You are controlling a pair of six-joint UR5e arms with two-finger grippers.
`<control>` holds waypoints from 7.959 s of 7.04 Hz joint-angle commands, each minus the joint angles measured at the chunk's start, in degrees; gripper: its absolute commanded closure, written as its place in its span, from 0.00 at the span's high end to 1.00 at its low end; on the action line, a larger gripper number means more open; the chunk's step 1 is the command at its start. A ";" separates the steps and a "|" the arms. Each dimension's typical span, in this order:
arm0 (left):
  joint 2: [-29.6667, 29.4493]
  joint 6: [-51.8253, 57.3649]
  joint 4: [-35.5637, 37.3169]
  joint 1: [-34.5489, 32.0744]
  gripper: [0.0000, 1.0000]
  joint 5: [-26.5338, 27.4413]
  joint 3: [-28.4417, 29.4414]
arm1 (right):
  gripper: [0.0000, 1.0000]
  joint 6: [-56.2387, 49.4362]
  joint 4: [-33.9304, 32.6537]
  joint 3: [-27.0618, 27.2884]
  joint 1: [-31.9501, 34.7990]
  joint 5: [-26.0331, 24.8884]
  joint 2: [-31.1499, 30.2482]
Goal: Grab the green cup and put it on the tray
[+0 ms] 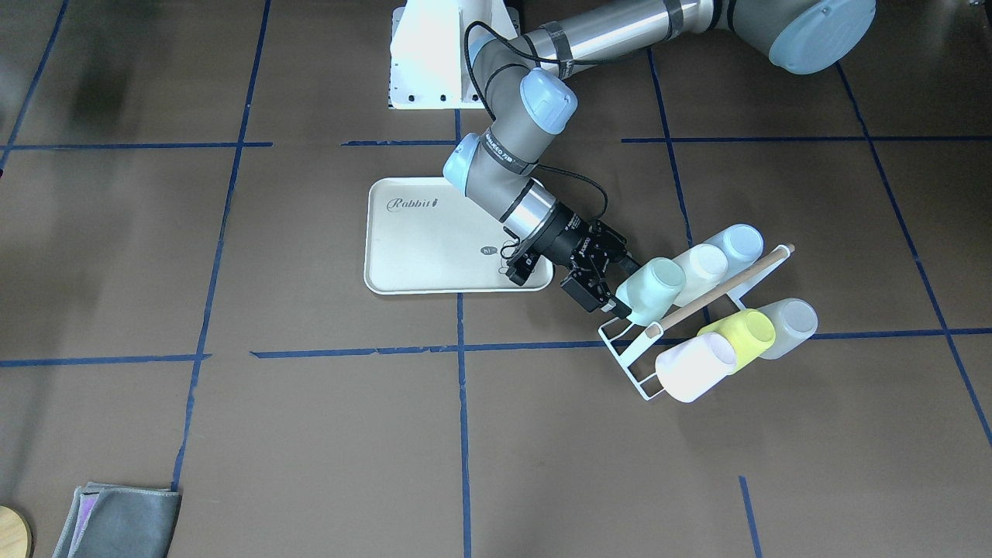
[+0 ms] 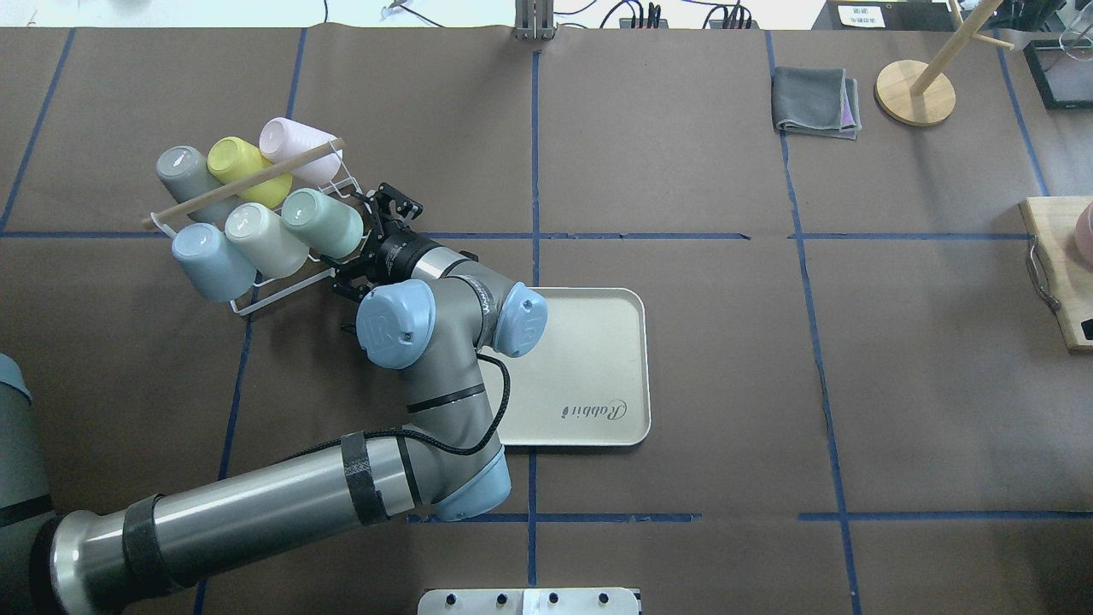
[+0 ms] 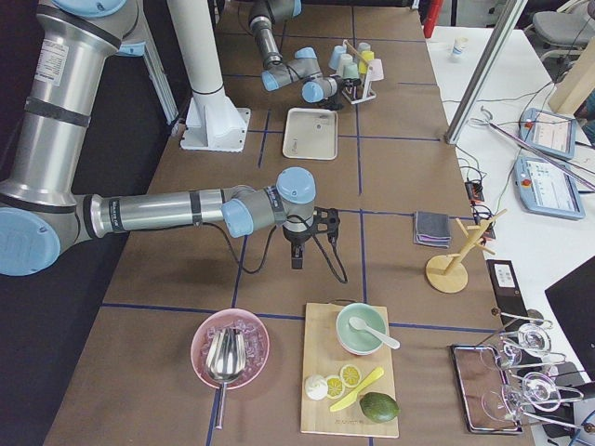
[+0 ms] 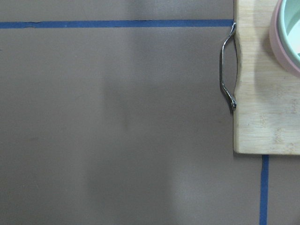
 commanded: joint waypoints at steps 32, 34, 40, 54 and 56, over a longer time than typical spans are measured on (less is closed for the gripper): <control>17.70 -47.16 -123.38 5.70 0.65 -18.75 -7.56 | 1.00 0.35 0.00 -1.32 -0.08 0.97 0.96; 18.05 -46.99 -127.69 9.29 0.65 -11.85 -3.54 | 1.00 0.35 0.00 -1.32 -0.08 0.88 1.05; 17.18 -46.81 -127.97 11.42 0.75 -11.10 0.79 | 1.00 0.26 0.09 -1.06 0.01 0.88 1.05; 15.59 -44.53 -106.19 8.18 0.99 -11.55 -13.46 | 1.00 0.00 0.09 -2.90 0.09 0.18 1.14; 15.51 -44.62 -89.56 4.76 0.99 -11.63 -21.32 | 1.00 0.00 0.00 -2.73 0.79 0.53 1.14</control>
